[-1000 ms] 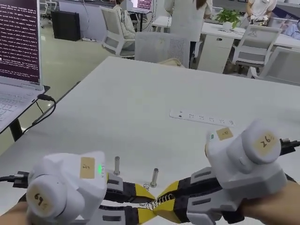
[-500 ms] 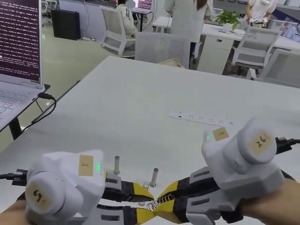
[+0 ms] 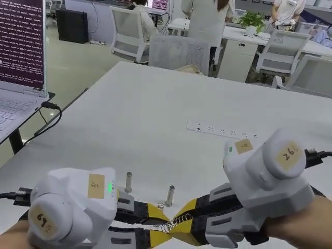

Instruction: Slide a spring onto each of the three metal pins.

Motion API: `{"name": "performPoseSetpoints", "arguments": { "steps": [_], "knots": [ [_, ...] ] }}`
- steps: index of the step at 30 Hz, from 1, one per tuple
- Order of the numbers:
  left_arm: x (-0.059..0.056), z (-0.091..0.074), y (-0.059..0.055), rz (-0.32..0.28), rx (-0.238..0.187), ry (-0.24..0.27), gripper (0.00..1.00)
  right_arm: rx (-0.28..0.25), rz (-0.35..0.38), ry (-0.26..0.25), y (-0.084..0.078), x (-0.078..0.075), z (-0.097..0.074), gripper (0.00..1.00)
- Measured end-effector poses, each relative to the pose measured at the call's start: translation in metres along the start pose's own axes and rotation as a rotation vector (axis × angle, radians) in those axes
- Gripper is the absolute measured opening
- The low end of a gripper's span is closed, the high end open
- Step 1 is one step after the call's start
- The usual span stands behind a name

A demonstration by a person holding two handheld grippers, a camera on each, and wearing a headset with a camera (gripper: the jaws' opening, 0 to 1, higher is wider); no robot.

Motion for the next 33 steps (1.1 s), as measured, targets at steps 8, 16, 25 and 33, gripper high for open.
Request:
{"name": "performPoseSetpoints", "arguments": {
  "steps": [8, 16, 25, 33],
  "knots": [
    [0.000, 0.000, -0.002, -0.010, -0.004, 0.001, 0.03, 0.018, -0.011, -0.007, 0.000, 0.001, 0.001, 0.08],
    [0.004, -0.002, -0.004, -0.051, -0.027, 0.016, 0.05, 0.029, -0.022, -0.006, 0.005, -0.001, 0.003, 0.08],
    [0.005, -0.004, -0.008, -0.105, -0.045, 0.020, 0.16, 0.049, -0.025, -0.006, 0.006, -0.002, 0.006, 0.08],
    [0.007, -0.010, -0.013, -0.141, -0.064, 0.038, 0.23, 0.074, -0.025, -0.019, 0.005, -0.004, 0.004, 0.08]
  ]
}}
Point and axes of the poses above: the centre of the closed fingertips' face, and the gripper's own axes: z roughly forward along the fingers, x roughly to its left, y roughly out of its top, the point moved 7 cm from there along -z, roughly backward along the fingers, and after that the axes turned 6 degrees about z, right-handed, at the moved point
